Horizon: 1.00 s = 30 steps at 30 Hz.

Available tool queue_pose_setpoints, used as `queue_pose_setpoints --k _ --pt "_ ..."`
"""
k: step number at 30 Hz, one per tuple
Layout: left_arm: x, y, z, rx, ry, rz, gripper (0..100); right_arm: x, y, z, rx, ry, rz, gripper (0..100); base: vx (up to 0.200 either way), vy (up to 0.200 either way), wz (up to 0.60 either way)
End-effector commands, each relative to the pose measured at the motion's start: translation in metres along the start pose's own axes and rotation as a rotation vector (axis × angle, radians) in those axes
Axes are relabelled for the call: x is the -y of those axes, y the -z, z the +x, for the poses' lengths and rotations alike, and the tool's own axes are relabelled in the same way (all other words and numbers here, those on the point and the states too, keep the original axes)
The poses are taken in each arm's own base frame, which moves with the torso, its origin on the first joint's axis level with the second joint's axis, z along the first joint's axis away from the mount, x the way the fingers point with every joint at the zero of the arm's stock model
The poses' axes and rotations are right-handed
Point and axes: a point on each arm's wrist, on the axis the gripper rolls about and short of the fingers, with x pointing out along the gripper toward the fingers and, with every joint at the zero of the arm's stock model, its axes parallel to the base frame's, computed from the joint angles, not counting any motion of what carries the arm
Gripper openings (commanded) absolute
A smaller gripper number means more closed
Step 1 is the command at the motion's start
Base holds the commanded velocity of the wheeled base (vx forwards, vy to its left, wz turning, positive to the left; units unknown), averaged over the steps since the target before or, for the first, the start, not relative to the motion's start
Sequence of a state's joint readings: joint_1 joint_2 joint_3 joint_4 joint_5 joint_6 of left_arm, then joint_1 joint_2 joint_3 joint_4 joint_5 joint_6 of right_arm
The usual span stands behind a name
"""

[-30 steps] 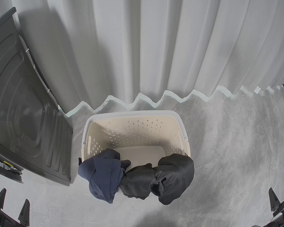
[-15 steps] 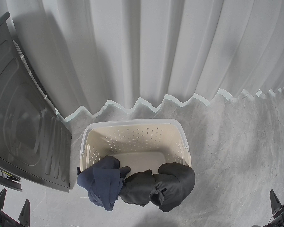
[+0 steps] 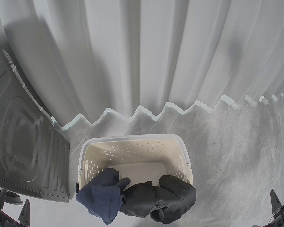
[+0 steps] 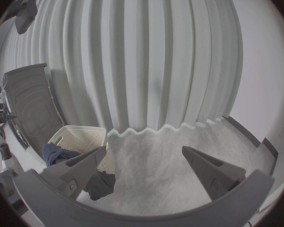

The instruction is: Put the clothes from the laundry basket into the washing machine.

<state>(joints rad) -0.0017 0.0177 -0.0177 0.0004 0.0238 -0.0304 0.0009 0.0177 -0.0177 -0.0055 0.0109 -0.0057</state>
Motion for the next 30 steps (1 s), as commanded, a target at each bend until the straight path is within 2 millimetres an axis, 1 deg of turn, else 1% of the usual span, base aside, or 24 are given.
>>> queue_pose_setpoints --k 1,9,18,24,30 --pt "-0.0002 0.0048 0.0001 -0.001 -0.001 0.000 100 0.0000 0.0052 0.0002 -0.002 -0.001 0.000 100 0.200 0.000 0.00" --pt "-0.0001 0.0048 0.0001 -0.001 0.001 0.000 100 0.0000 0.0052 0.0002 -0.002 -0.001 0.000 100 0.200 0.000 0.00" --pt "-0.0002 0.0049 0.0001 -0.003 -0.001 0.000 100 0.0000 0.0052 0.0002 -0.002 -0.001 0.000 100 0.000 0.000 0.00" --pt "-0.0002 0.0049 0.0001 -0.003 0.001 0.000 100 0.0000 0.0052 0.0002 -0.002 -0.001 0.000 100 0.200 0.000 0.00" --pt "-0.0002 0.0048 0.0001 -0.001 0.001 0.000 100 0.0000 0.0052 0.0002 -0.002 -0.001 0.000 100 0.000 0.000 0.00"
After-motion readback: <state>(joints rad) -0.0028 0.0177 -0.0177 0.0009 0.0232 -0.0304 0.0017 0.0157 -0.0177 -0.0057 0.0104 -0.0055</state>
